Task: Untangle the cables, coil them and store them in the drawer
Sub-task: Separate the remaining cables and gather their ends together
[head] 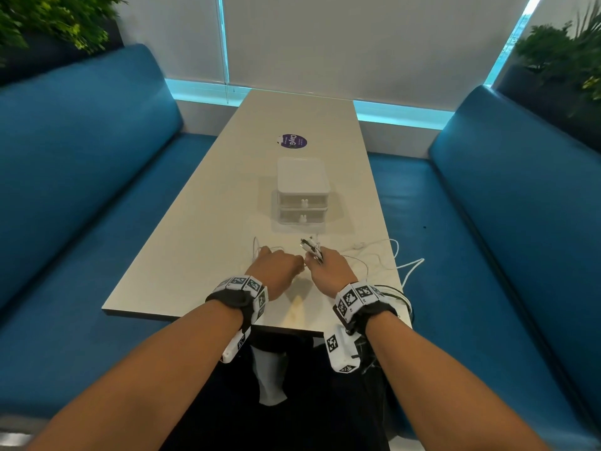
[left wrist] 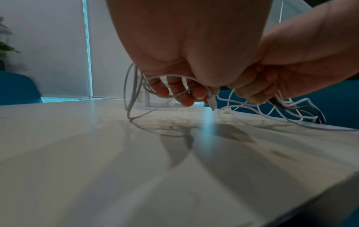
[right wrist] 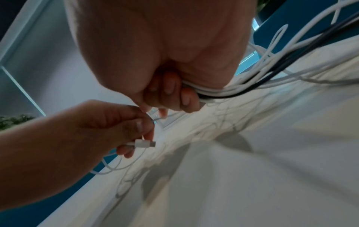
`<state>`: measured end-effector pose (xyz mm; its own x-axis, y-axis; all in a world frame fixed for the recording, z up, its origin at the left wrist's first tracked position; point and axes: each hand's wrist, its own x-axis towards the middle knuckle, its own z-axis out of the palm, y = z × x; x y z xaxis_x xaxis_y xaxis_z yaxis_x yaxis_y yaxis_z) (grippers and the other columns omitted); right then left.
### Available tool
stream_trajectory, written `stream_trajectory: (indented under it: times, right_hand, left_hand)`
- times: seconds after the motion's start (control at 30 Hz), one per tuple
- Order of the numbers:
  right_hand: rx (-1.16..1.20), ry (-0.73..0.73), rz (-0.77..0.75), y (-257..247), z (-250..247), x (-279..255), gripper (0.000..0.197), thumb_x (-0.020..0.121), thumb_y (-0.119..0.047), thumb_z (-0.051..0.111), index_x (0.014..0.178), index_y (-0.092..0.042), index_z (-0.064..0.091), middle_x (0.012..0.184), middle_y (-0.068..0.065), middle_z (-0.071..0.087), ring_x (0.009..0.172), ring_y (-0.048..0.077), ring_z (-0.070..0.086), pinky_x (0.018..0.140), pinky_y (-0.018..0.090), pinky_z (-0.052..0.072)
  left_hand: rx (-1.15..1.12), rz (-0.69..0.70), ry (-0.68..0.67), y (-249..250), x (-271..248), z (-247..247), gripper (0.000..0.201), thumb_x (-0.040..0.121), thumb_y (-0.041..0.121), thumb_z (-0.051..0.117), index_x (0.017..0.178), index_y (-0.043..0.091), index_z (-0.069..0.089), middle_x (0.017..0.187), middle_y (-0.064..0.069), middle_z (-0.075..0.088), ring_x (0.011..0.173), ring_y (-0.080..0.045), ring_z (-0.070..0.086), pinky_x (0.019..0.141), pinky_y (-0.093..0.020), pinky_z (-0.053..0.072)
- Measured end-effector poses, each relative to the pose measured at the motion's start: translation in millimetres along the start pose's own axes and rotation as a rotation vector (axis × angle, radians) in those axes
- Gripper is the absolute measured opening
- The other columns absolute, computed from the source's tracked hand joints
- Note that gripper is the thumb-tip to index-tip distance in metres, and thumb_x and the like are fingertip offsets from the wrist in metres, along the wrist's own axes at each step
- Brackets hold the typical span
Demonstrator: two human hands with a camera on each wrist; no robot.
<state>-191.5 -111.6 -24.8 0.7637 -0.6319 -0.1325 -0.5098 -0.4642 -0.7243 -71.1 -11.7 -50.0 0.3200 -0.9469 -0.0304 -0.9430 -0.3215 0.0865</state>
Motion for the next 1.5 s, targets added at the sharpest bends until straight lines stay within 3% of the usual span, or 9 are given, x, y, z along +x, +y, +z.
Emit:
stream_trajectory:
  times: [0.13, 0.3, 0.5, 0.6, 0.77, 0.93, 1.27, 1.43, 1.5]
  right_hand:
    - [-0.048, -0.100, -0.034, 7.0, 1.7, 0.3, 0.023, 0.096, -0.029, 0.052, 0.096, -0.015, 0.070, 0.089, 0.006, 0.070, 0.078, 0.023, 0.061, 0.062, 0.031, 0.042]
    - [-0.288, -0.050, -0.051, 19.9, -7.0, 2.6, 0.018, 0.097, -0.030, 0.055, 0.100, -0.016, 0.066, 0.097, 0.010, 0.069, 0.091, 0.030, 0.062, 0.070, 0.032, 0.043]
    - [-0.427, 0.033, 0.120, 42.4, -29.0, 9.1, 0.026, 0.098, -0.033, 0.050, 0.107, -0.013, 0.064, 0.104, 0.012, 0.068, 0.097, 0.031, 0.063, 0.079, 0.035, 0.049]
    - [-0.404, 0.096, 0.183, 52.0, -31.4, 7.8, 0.026, 0.099, -0.032, 0.048, 0.109, -0.012, 0.063, 0.105, 0.012, 0.066, 0.096, 0.032, 0.063, 0.076, 0.035, 0.050]
    - [-0.260, 0.212, 0.117, 46.1, -23.0, 4.2, 0.026, 0.101, -0.031, 0.044, 0.108, -0.014, 0.062, 0.101, 0.014, 0.067, 0.091, 0.035, 0.062, 0.072, 0.035, 0.047]
    - [-0.131, 0.322, 0.006, 35.9, -19.3, 0.3, 0.024, 0.101, -0.029, 0.043, 0.114, -0.022, 0.062, 0.090, 0.011, 0.066, 0.082, 0.032, 0.057, 0.066, 0.034, 0.042]
    - [-0.116, -0.022, -0.094, 26.8, -7.0, 0.0, 0.017, 0.095, -0.020, 0.051, 0.092, -0.018, 0.067, 0.087, 0.002, 0.069, 0.080, 0.023, 0.061, 0.060, 0.027, 0.041]
    - [-0.153, 0.007, -0.030, 30.2, -11.1, 1.5, 0.018, 0.096, -0.028, 0.058, 0.101, -0.017, 0.071, 0.089, 0.006, 0.070, 0.081, 0.024, 0.061, 0.066, 0.029, 0.039]
    - [-0.190, 0.039, 0.040, 38.2, -17.3, 4.5, 0.020, 0.097, -0.029, 0.056, 0.103, -0.017, 0.071, 0.093, 0.008, 0.071, 0.085, 0.028, 0.063, 0.067, 0.029, 0.040]
  left_hand:
    - [0.012, 0.005, 0.037, -3.0, -2.1, -5.8, 0.024, 0.103, 0.012, 0.039, 0.096, 0.027, 0.056, 0.097, 0.004, 0.066, 0.097, -0.022, 0.054, 0.088, -0.040, 0.031]
    - [0.083, 0.003, -0.007, -14.9, -4.7, -7.8, 0.023, 0.101, 0.013, 0.043, 0.105, 0.027, 0.059, 0.103, 0.004, 0.063, 0.105, -0.021, 0.050, 0.091, -0.039, 0.030]
    - [0.187, -0.050, 0.001, -33.5, -13.8, -10.5, 0.028, 0.100, 0.011, 0.042, 0.110, 0.030, 0.059, 0.105, 0.007, 0.063, 0.104, -0.020, 0.050, 0.089, -0.039, 0.028]
    - [0.214, -0.101, 0.022, -37.0, -18.8, -9.7, 0.027, 0.105, 0.021, 0.035, 0.111, 0.032, 0.059, 0.099, 0.007, 0.066, 0.097, -0.020, 0.054, 0.092, -0.042, 0.028]
    - [0.215, -0.102, -0.027, -19.6, -12.8, -12.9, 0.026, 0.099, 0.015, 0.035, 0.106, 0.026, 0.057, 0.082, 0.003, 0.066, 0.073, -0.024, 0.052, 0.094, -0.038, 0.027]
    - [0.222, -0.115, -0.112, 0.4, -4.9, -13.1, 0.025, 0.093, 0.010, 0.039, 0.099, 0.022, 0.059, 0.065, 0.006, 0.041, 0.066, -0.023, 0.047, 0.093, -0.037, 0.027]
    - [0.144, 0.027, -0.024, 20.2, 3.2, -12.3, 0.029, 0.096, 0.005, 0.036, 0.104, 0.029, 0.052, 0.074, 0.006, 0.061, 0.065, -0.023, 0.052, 0.089, -0.038, 0.032]
    - [0.104, -0.013, -0.012, -3.1, -2.5, -10.7, 0.017, 0.107, 0.024, 0.035, 0.101, 0.022, 0.051, 0.083, 0.002, 0.068, 0.062, -0.019, 0.047, 0.087, -0.037, 0.029]
    - [0.149, -0.034, -0.027, -17.5, -6.1, -13.9, 0.020, 0.107, 0.025, 0.036, 0.102, 0.024, 0.055, 0.089, 0.004, 0.068, 0.073, -0.018, 0.052, 0.091, -0.037, 0.029]
